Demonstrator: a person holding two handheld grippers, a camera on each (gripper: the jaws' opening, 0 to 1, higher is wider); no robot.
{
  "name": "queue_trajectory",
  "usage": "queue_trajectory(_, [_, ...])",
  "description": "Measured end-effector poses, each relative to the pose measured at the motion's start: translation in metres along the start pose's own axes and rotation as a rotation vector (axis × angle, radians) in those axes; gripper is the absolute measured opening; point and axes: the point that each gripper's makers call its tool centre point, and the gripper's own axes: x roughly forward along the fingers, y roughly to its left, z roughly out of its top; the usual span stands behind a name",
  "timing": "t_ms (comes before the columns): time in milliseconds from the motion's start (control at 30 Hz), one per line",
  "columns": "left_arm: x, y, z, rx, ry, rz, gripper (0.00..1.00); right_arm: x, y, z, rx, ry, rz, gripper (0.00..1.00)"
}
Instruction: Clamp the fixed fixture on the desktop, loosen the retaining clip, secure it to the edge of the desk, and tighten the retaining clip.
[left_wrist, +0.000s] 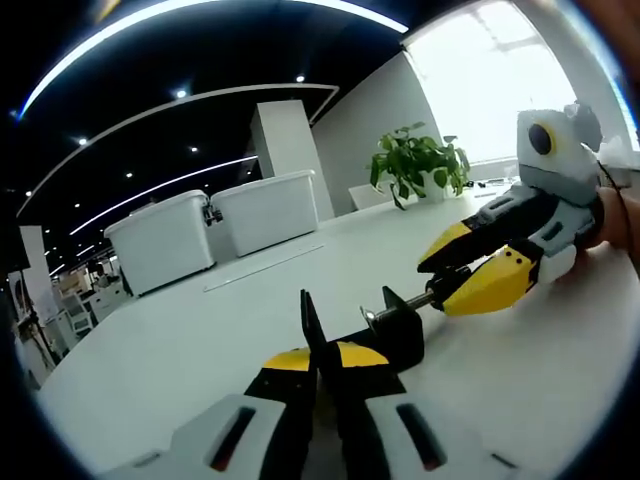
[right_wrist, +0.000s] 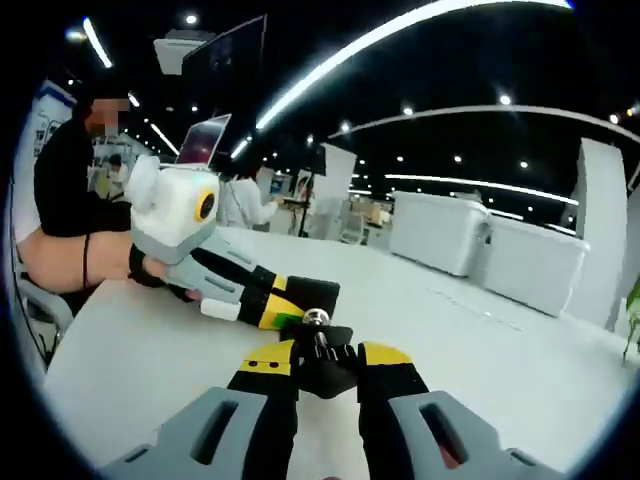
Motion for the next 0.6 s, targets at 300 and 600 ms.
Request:
queue_trajectory(300, [0.0, 0.001, 0.0, 0.002, 0.002, 0.006, 0.06, 0.003, -0.001, 0.001, -0.159, 0.005, -0.027, 0.21])
queue_trajectory(600, [0.0, 0.001, 0.0, -0.001, 0.002, 0.003, 0.06, -0.011, -0.007, 0.036, 0.392, -0.157, 0.055, 0.31])
